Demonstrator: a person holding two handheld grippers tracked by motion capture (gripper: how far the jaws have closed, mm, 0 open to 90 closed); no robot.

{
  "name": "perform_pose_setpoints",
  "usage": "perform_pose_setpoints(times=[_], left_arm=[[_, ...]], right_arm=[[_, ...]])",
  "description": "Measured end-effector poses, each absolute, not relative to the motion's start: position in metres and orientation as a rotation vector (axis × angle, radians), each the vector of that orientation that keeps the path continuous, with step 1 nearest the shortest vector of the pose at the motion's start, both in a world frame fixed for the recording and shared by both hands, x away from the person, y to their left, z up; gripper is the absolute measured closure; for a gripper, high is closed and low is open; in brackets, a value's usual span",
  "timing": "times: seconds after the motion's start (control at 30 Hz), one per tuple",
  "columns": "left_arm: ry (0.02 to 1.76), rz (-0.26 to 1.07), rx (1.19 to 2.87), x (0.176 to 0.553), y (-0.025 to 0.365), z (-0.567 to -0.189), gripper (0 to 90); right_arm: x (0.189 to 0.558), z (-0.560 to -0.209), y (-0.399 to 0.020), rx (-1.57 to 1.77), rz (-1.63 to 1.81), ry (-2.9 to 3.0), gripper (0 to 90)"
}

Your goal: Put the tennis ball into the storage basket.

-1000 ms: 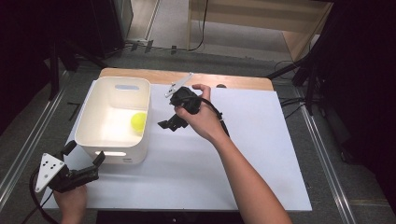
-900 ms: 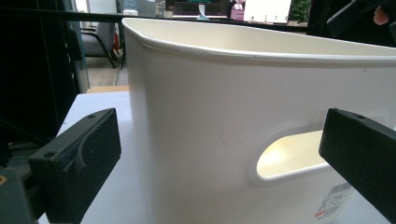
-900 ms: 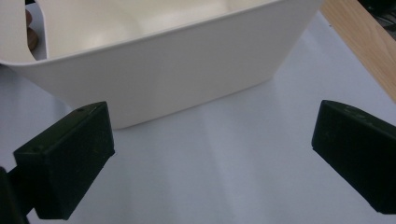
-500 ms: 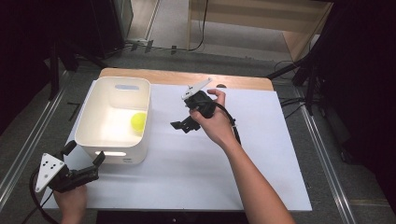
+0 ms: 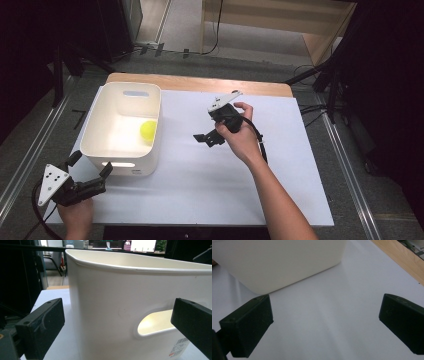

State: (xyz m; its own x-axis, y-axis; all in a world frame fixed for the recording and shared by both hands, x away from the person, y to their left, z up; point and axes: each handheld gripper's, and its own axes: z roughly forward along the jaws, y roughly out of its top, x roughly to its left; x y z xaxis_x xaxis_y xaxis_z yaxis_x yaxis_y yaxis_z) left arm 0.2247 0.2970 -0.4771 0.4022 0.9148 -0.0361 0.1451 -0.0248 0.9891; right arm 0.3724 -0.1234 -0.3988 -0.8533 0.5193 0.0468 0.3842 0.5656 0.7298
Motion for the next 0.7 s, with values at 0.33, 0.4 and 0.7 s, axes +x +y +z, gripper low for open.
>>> perform_pose_setpoints(times=[0.33,0.4,0.7], left_arm=[[0.998,0.819,1.480,0.225,0.297,-0.477,0.0],[0.998,0.818,1.478,0.225,0.297,-0.477,0.0],[0.997,0.820,1.479,0.225,0.297,-0.477,0.0]], right_arm=[[0.366,-0.408,-0.137,0.810,1.181,2.593,0.0],[0.365,-0.409,-0.139,0.812,1.183,2.584,0.0],[0.359,-0.412,-0.153,0.857,1.214,2.542,0.0]])
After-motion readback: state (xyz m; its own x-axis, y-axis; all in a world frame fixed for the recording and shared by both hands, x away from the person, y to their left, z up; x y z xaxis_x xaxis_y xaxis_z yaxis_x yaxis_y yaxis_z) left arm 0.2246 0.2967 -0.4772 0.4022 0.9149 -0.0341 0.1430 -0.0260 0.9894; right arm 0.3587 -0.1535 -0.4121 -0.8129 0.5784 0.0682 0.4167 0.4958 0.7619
